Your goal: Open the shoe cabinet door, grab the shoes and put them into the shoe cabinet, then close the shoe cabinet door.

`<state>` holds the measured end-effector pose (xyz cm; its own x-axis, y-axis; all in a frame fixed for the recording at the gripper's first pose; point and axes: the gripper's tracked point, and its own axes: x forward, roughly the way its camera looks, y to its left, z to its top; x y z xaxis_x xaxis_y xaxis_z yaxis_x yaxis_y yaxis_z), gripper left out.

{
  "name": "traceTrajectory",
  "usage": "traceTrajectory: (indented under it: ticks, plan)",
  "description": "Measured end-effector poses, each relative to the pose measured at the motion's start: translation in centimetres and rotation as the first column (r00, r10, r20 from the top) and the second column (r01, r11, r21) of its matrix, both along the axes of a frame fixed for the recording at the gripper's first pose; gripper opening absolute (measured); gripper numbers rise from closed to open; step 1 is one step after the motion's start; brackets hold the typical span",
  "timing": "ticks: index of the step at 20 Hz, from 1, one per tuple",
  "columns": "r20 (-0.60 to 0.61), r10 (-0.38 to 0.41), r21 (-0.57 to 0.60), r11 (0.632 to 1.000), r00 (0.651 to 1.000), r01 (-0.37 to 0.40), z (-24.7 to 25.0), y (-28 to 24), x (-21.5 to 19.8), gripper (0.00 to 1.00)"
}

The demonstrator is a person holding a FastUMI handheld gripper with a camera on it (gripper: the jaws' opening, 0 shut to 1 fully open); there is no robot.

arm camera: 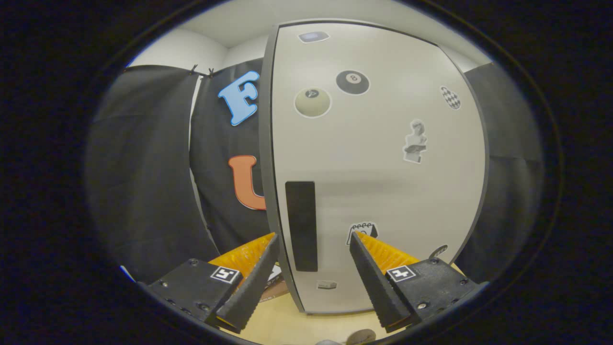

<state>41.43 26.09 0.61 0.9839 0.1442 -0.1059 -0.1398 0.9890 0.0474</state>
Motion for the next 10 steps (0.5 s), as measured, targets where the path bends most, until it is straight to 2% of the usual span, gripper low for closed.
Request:
traceTrajectory:
  ticks: [6, 8, 9, 10]
  plan:
    - [-0.027, 0.0, -0.004, 1.0, 1.0, 0.0, -1.3, 1.4, 2.9, 0.8]
    - [-0.013, -0.028, 0.006, 1.0, 1.0, 0.028, -1.1, 1.1, 3.0, 0.68]
    - [-0.018, -0.021, 0.022, 1.0, 1.0, 0.021, -1.2, 1.5, 3.0, 0.55]
    - [-0.026, -0.028, 0.019, 0.999, 0.999, 0.029, -1.3, 1.4, 2.9, 0.49]
